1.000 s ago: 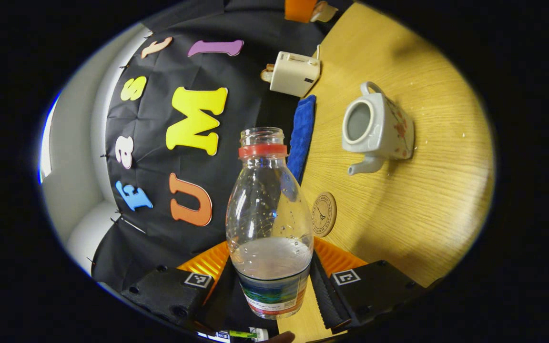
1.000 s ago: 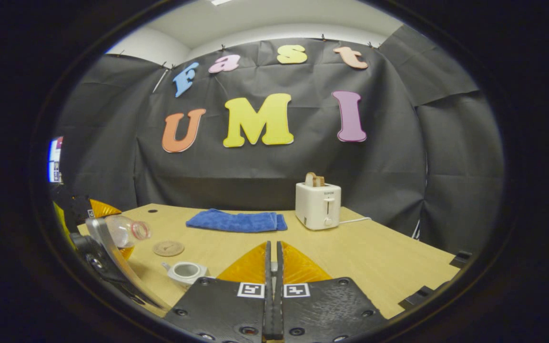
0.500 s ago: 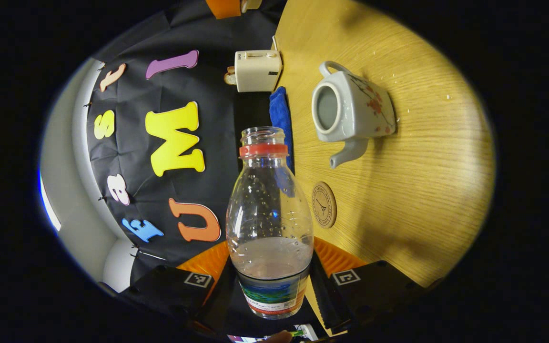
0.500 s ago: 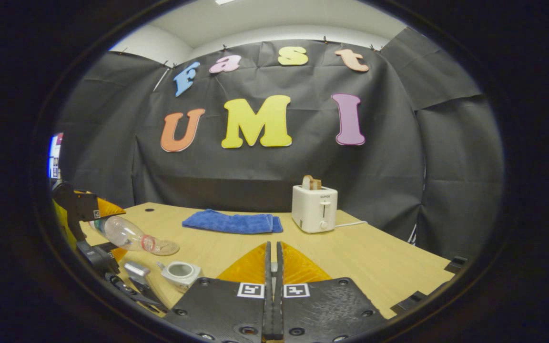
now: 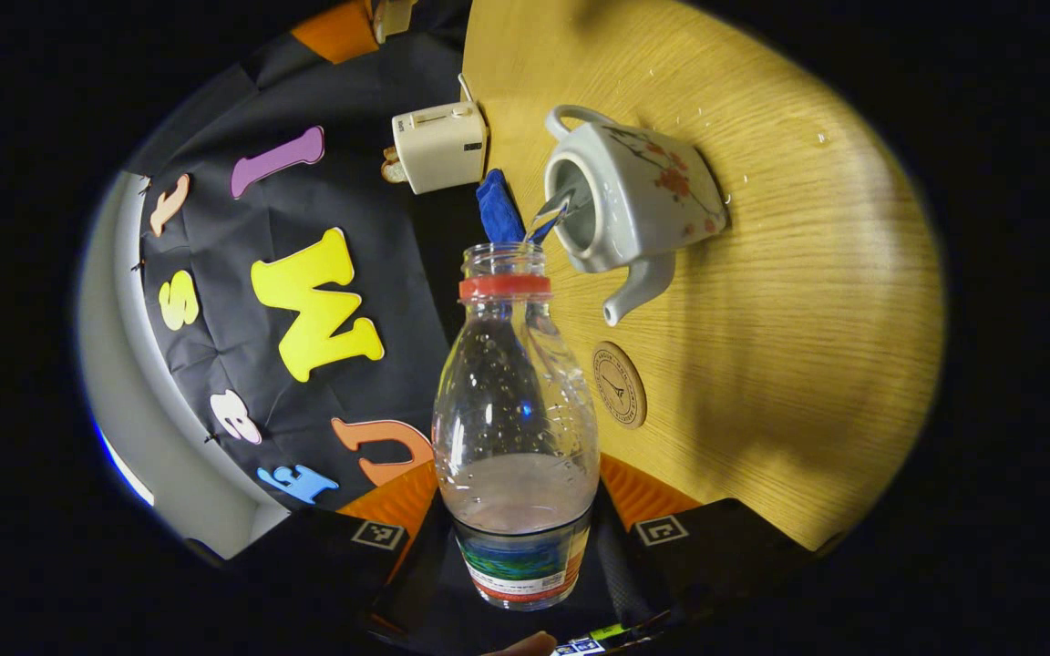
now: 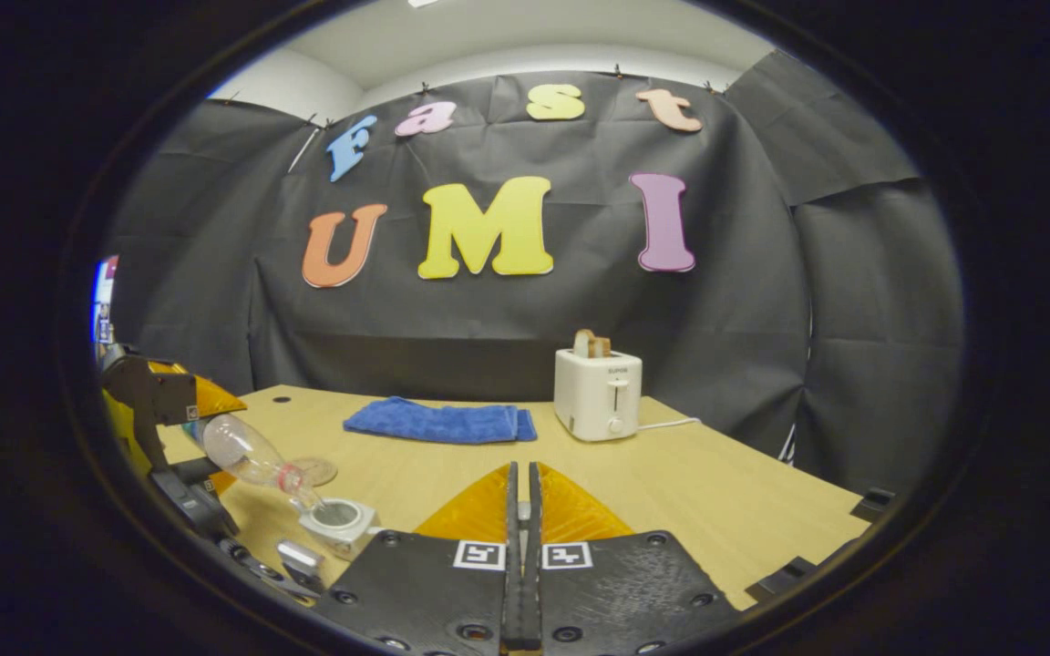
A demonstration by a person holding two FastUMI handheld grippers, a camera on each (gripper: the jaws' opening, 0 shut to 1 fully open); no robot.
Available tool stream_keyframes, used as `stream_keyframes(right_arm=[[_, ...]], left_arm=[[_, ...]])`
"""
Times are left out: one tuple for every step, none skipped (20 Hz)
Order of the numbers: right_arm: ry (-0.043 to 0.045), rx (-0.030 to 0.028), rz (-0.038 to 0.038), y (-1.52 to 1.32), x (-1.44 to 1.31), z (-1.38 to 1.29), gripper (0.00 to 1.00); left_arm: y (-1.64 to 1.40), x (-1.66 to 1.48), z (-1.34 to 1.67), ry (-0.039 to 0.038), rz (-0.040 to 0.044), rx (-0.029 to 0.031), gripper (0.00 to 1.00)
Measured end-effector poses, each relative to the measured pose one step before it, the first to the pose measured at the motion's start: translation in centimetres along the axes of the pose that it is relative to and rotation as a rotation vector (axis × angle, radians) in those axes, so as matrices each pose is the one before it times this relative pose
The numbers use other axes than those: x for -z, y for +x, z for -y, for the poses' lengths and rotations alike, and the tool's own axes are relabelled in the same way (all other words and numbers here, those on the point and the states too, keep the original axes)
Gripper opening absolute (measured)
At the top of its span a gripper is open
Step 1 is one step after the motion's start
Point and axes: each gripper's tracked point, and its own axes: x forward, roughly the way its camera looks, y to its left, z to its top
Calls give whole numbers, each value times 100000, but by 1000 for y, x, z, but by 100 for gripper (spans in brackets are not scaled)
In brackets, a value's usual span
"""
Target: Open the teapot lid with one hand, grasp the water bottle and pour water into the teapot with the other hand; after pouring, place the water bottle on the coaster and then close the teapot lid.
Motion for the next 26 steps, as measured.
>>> stream_keyframes(right_arm=[[115,97,-182,148,3,122,0],[-272,550,-25,66,106,125,0],[76,171,-148,25,-30,126,0],[484,-358,-668,79,110,-6,0],[965,-699,-775,-36,50,-54,0],[718,-345,-366,-17,97,-61,0],[516,-69,-428,6,-20,82,0],[-34,-96,-59,-29,71,-21,0],[-384,129,264,-36,-142,67,0],[-299,694,298,14,-99,207,0],[317,384,14,-8,-86,90,0],[-50,-418,-95,62,-37,-109,0],[42,788,-391,25,-27,197,0],[203,935,256,-2,-190,508,0],[2,482,493,-78,-272,274,0],[408,534,576,-18,-243,148,0],[623,33,229,-53,-123,171,0],[418,-406,-79,22,21,-2,0],[-29,-98,-147,59,15,-27,0],[-193,322,-4,55,92,127,0],[-160,210,106,42,-86,103,0],[90,-23,-13,7,-8,5,0],[183,-221,-144,23,-21,-20,0],[22,-289,-105,14,74,-100,0],[-113,-211,-61,-44,-19,-66,0],[-77,47,26,5,89,47,0]], left_arm=[[59,27,-68,883,40,-73,72],[9,-1,3,383,-102,202,76],[-103,31,40,343,-314,156,76],[-70,-103,-32,481,-367,160,76],[64,-32,-96,982,75,-266,76],[-38,18,-157,1057,-111,-123,77],[-33,4,-172,1282,-51,-546,76],[-38,98,-153,1298,-372,-131,77],[32,92,-64,1107,-339,184,76],[-46,65,-133,1283,-396,198,77],[-25,-134,-198,1385,-276,-69,77],[-87,55,-112,1353,-390,7,77],[-69,-150,-112,1525,-385,87,77],[-83,-155,-295,1517,394,-530,76],[-96,-379,-277,1369,621,-894,77],[-84,-118,-188,1861,-452,-373,76],[-74,-105,-329,1612,2,-697,76],[-37,-229,-318,1549,108,-711,76],[-72,-190,-184,1609,-275,-513,76],[-107,17,-197,1636,-522,-298,77],[-66,-126,-149,1449,-484,-198,77],[30,68,-139,1249,-316,-229,76],[-6,149,0,1100,-964,309,76],[-2,258,-47,903,-597,433,76],[-34,38,-69,1300,-376,11,77],[34,-57,-295,1877,-84,-757,77]])
